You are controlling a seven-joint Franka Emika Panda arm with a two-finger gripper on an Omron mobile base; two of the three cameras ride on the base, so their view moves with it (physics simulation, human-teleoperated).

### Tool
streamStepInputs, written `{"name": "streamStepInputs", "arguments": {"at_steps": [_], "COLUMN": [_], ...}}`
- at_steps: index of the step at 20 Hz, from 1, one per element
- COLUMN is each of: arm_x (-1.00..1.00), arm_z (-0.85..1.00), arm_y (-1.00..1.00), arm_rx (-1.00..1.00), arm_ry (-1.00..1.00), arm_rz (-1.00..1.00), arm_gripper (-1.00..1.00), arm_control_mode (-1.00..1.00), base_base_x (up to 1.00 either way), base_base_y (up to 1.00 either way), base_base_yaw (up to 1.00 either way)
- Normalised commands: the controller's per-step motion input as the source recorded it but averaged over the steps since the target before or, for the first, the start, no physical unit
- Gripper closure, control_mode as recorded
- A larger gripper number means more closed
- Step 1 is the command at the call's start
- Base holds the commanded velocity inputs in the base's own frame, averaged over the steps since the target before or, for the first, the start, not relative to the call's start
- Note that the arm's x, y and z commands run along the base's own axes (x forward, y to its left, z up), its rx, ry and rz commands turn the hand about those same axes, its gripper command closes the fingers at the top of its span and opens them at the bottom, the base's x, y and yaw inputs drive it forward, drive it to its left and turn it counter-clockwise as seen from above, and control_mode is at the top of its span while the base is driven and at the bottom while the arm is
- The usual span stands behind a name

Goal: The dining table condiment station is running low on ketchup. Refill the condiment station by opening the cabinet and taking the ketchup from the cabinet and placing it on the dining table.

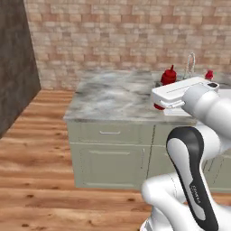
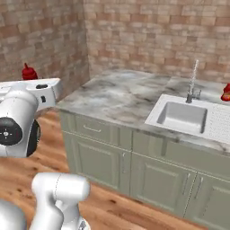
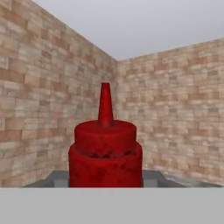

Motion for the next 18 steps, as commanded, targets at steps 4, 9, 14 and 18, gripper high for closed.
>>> {"name": "streamStepInputs", "arguments": {"at_steps": [4, 9, 14, 18], "arm_x": [0.0, 0.0, 0.0, 0.0], "arm_z": [0.0, 0.0, 0.0, 0.0], "arm_y": [0.0, 0.0, 0.0, 0.0], "arm_rx": [0.0, 0.0, 0.0, 0.0], "arm_ry": [0.0, 0.0, 0.0, 0.0], "arm_rz": [0.0, 0.0, 0.0, 0.0], "arm_gripper": [1.0, 1.0, 1.0, 1.0], "arm_control_mode": [1.0, 1.0, 1.0, 1.0], "base_base_x": [0.31, 0.45, 0.35, 0.48], "base_base_y": [0.18, 0.2, 0.59, 1.0], "base_base_yaw": [-0.66, -0.58, -0.43, -0.22]}}
